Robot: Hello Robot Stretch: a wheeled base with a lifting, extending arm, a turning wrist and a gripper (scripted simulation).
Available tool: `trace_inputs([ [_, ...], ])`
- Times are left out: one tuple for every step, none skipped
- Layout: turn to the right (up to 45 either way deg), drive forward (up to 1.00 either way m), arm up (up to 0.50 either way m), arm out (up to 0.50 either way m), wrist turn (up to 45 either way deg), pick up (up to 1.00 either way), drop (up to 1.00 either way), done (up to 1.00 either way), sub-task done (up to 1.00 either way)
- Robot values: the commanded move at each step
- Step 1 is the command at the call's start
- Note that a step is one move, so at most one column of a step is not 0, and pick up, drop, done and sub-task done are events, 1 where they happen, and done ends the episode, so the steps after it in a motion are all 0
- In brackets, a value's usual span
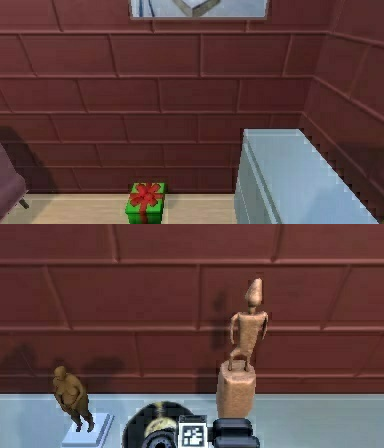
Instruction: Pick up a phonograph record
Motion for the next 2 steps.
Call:
trace_inputs([
  [0.0,0.00,0.00,0.00,45.0,0.00,0.00,0.00,0.00],
  [0.0,0.00,0.00,0.00,36.0,0.00,0.00,0.00,0.00],
])
